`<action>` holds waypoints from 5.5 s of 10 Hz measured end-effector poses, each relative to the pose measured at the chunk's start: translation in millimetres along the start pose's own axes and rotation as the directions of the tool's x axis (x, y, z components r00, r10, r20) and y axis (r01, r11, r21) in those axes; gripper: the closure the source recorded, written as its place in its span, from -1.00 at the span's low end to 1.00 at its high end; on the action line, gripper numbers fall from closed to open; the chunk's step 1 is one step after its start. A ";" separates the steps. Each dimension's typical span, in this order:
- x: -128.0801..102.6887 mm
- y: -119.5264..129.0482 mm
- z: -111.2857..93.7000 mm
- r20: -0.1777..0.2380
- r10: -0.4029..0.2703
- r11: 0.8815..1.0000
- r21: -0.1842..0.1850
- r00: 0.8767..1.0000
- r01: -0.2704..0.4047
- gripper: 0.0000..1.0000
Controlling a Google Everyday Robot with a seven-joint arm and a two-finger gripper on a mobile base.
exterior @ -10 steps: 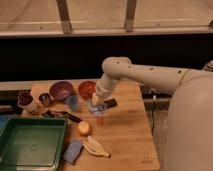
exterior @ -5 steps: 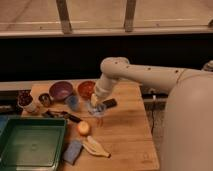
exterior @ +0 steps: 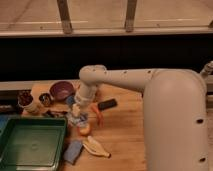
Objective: Wipe tray with towel
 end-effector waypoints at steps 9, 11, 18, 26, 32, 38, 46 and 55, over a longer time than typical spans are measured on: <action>-25.8 48.3 24.2 -0.022 -0.164 0.983 -0.085 0.986 0.162 1.00; -25.6 46.7 23.2 -0.016 -0.164 0.984 -0.077 0.986 0.162 1.00; -56.4 69.0 52.0 -0.030 -0.212 0.977 -0.014 0.977 0.212 1.00; -75.0 101.6 90.3 -0.071 -0.303 0.950 -0.103 0.950 0.295 1.00; -77.9 111.0 126.8 -0.087 -0.343 0.930 -0.168 0.935 0.326 1.00; -79.1 139.7 161.6 -0.126 -0.386 0.909 -0.220 0.914 0.354 1.00; -65.4 146.5 200.1 -0.165 -0.385 0.903 -0.269 0.908 0.334 1.00; -65.1 146.8 200.0 -0.165 -0.385 0.903 -0.270 0.908 0.333 1.00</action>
